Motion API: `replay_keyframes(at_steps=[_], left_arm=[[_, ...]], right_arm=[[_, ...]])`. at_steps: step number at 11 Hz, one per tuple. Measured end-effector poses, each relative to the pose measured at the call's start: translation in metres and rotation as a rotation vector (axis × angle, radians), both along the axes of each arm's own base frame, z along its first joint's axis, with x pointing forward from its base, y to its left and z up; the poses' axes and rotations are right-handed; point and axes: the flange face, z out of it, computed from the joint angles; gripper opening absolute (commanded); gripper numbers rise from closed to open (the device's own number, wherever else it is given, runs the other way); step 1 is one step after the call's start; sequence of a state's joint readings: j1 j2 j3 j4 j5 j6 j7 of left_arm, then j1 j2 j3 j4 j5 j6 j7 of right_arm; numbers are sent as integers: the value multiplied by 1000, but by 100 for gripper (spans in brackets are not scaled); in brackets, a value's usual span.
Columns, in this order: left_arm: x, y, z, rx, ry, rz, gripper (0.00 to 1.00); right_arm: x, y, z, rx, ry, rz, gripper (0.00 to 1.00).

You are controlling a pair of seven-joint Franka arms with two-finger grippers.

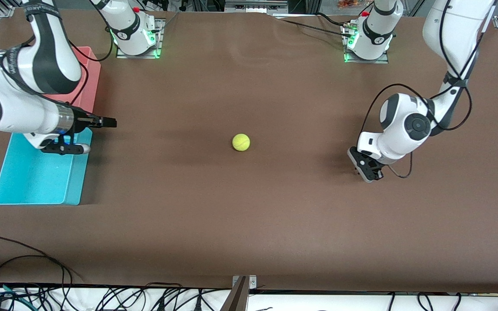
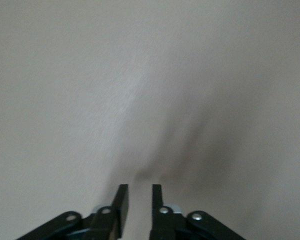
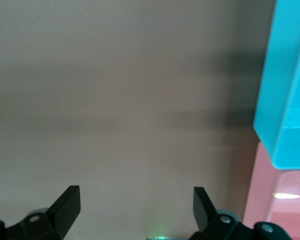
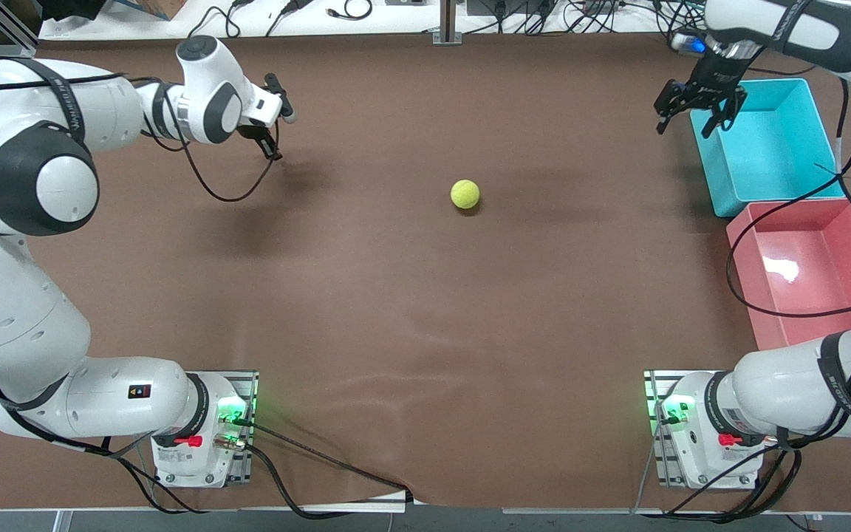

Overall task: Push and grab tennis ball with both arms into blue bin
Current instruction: 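Grasp the tennis ball with the right gripper while the left gripper retracts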

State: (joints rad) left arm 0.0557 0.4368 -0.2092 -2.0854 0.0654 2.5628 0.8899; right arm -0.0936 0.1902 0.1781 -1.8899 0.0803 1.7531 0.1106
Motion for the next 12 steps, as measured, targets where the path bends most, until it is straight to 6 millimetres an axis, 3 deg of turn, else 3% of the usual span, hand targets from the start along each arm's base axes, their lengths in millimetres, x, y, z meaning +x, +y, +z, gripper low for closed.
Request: replay_keyframes(at_steps=[3, 7, 12], left_arm=[[3, 29, 46, 24, -25, 41, 100], [-1, 68, 88, 47, -84, 105, 100], [-11, 77, 155, 77, -91, 119, 100]], right_arm=[[-16, 26, -50, 8, -62, 31, 100], [-53, 58, -113, 19, -161, 72, 100], [-70, 111, -122, 24, -235, 1, 100]])
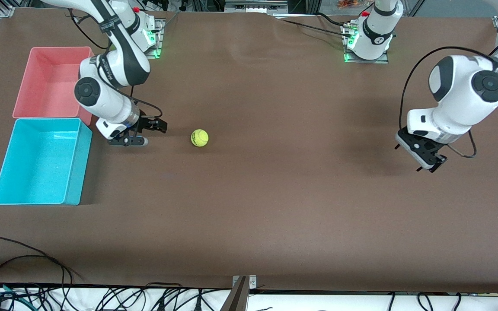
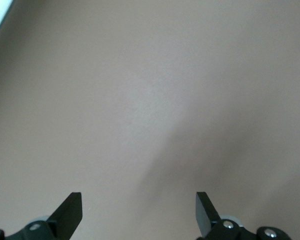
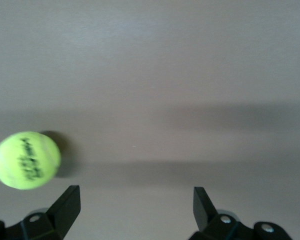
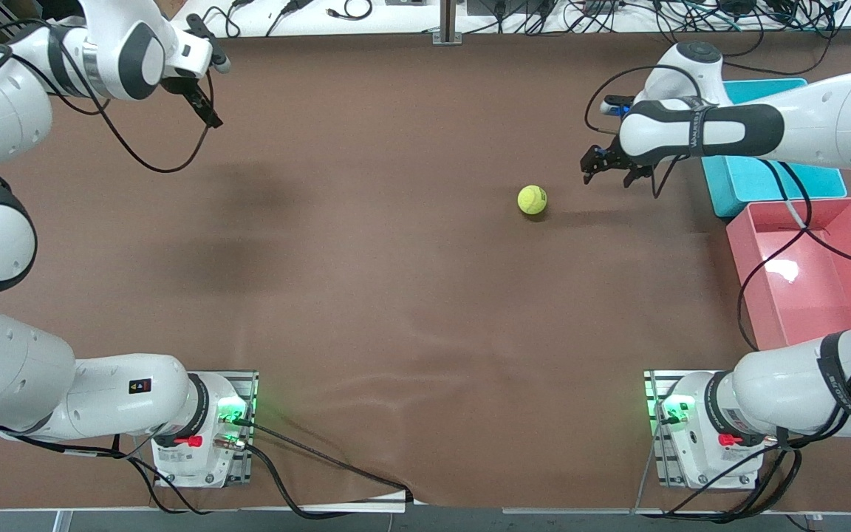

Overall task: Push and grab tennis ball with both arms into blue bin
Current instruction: 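Grasp the tennis ball with the right gripper while the left gripper retracts, then carry the tennis ball with the right gripper over the blue bin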

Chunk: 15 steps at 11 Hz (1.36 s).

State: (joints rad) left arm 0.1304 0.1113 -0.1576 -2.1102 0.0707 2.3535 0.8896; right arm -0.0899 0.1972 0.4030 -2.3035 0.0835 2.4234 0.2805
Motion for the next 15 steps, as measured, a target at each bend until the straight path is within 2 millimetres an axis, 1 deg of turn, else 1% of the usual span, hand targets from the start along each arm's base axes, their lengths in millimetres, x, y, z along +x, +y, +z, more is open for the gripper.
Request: replay_keyframes(at_steps=[1, 2, 3, 4, 5, 6, 7, 8, 9, 11, 12, 13, 15], left_arm=[[-1, 4, 17, 6, 6, 9, 100], [2, 10, 38, 12, 13, 23, 100], [6, 23, 65, 15, 8, 60, 100], [8, 43, 95, 16, 9, 134, 100], [6, 63, 125, 12, 17, 239, 100], [0, 73, 151, 4, 32, 358, 100], [-6, 72, 174, -3, 54, 481, 100], [-12, 65, 195, -7, 76, 600, 100], [-17, 61, 213, -8, 91, 691, 100], [-25, 62, 240, -8, 108, 809, 100], [-29, 63, 250, -8, 114, 869, 100], [-33, 62, 256, -6, 122, 929, 100], [-39, 63, 262, -1, 136, 1034, 100]], right_arm=[[-3, 9, -3, 6, -8, -15, 100], [-5, 18, -7, 15, -16, -23, 100], [-7, 28, -10, 25, -24, -33, 100], [-8, 38, -13, 38, -43, -42, 100], [-9, 49, -17, 54, -64, -60, 100], [-11, 60, -23, 68, -78, -67, 100], [-15, 71, -30, 78, -81, -64, 100], [-19, 80, -35, 83, -78, -65, 100], [-22, 85, -37, 86, -76, -63, 100], [-26, 92, -43, 90, -72, -54, 100], [-27, 94, -47, 95, -72, -54, 100], [-28, 94, -52, 94, -65, -55, 100], [-27, 87, -66, 81, -52, -52, 99]])
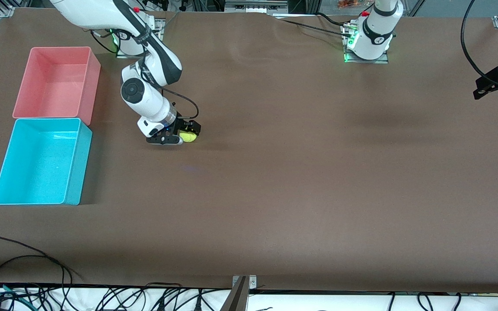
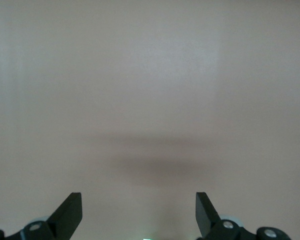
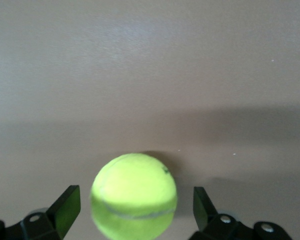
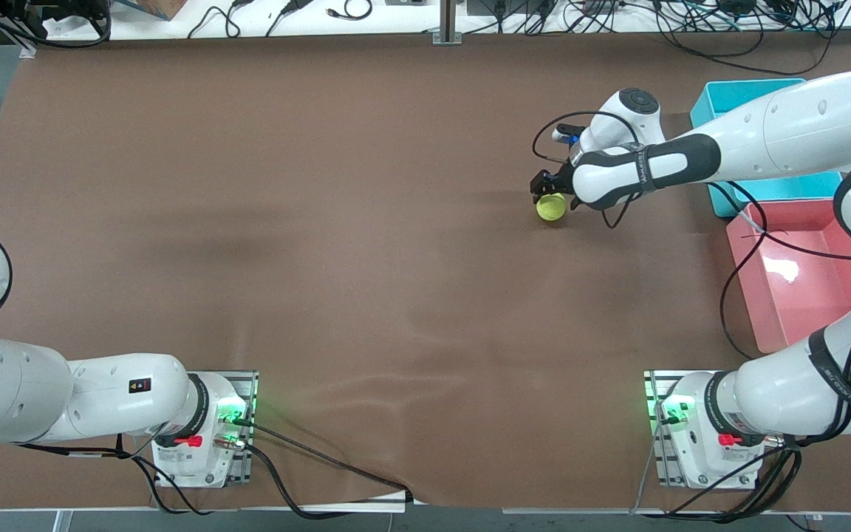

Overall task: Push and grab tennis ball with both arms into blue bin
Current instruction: 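Carry the tennis ball with the right gripper over the blue bin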

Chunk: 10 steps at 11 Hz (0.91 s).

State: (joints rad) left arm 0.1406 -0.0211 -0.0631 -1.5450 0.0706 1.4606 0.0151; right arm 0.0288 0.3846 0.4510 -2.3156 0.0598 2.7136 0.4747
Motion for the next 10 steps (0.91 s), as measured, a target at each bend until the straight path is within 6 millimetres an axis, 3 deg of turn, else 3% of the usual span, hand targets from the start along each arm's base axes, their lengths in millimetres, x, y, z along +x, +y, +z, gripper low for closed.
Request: replay_keyframes(at_steps=[1, 3, 4, 5, 7, 10], left_arm=[[-2, 4, 2, -3, -1, 46, 100], [-4, 8, 8, -61, -16, 126, 100], [-4, 2, 9, -71, -19, 170, 100], [-3, -12, 9, -68, -20, 194, 100], [-2, -42, 9, -64, -19, 183, 100], [-2, -44, 9, -63, -14, 180, 100]], right_arm=[[0, -2, -6, -5, 0, 0, 85], [-4, 4, -16, -28, -4, -11, 20], [-5, 10, -17, -36, -9, -26, 5], [-5, 13, -15, -37, -16, -32, 0], [-2, 14, -13, -42, -29, -20, 0], [12, 2, -8, -63, -64, -12, 0]])
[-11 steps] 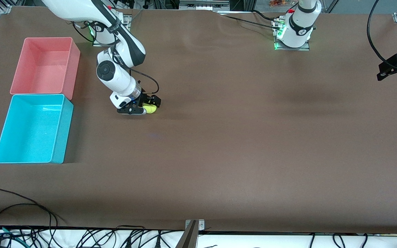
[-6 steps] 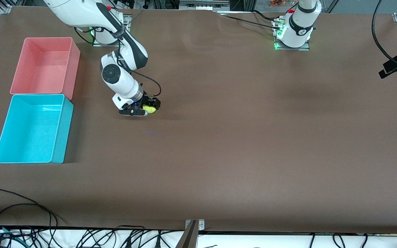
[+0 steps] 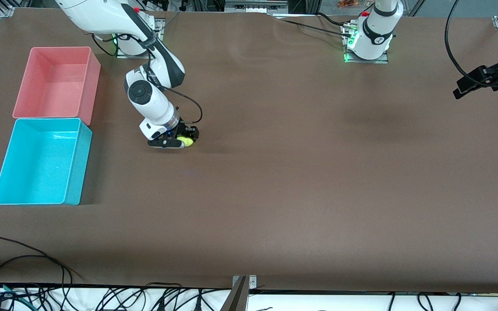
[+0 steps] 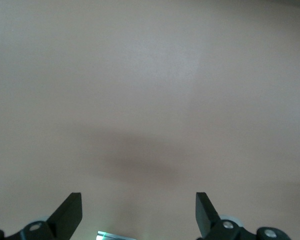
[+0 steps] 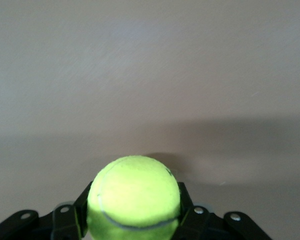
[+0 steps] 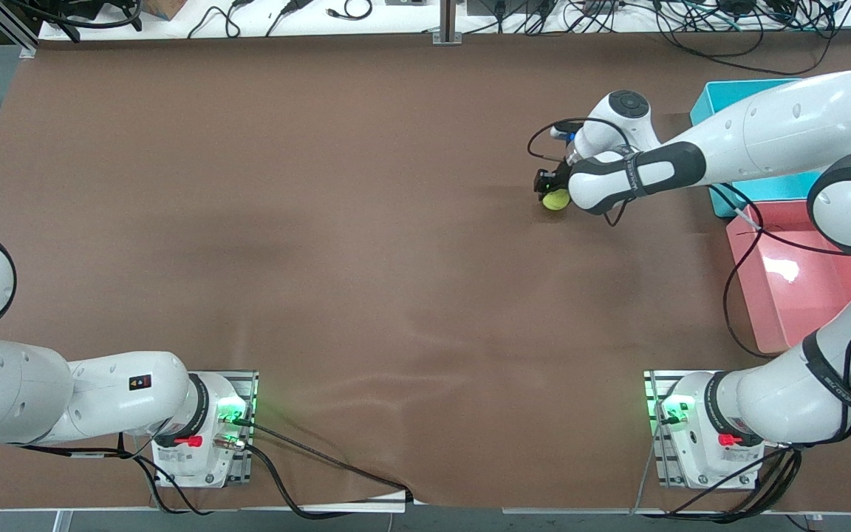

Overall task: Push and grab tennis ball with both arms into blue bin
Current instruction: 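Carry the tennis ball with the right gripper over the blue bin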

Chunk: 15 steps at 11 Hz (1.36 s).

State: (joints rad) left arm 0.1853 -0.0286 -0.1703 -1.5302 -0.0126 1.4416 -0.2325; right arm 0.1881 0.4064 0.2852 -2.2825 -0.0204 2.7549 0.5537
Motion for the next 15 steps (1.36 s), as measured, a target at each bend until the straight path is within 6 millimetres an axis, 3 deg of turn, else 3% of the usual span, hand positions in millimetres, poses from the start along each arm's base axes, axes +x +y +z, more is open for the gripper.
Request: replay_keyframes(at_steps=[3, 7, 9, 11, 15], left_arm=[[-1, 11, -1, -2, 3, 18, 100], [-2, 10, -3, -4, 23, 16, 100], [-2, 10, -3, -4, 24, 16, 100], [-2, 9, -4, -4, 31, 15, 100], [-2, 14, -5, -4, 34, 25, 100]], right_arm=[[36, -47, 10, -104, -9, -3, 0], [108, -74, 85, -188, 64, -48, 0], [123, -99, 97, -201, 61, -39, 0], [129, -143, 99, -234, 91, 7, 0], [132, -253, 132, -270, 127, 91, 0]])
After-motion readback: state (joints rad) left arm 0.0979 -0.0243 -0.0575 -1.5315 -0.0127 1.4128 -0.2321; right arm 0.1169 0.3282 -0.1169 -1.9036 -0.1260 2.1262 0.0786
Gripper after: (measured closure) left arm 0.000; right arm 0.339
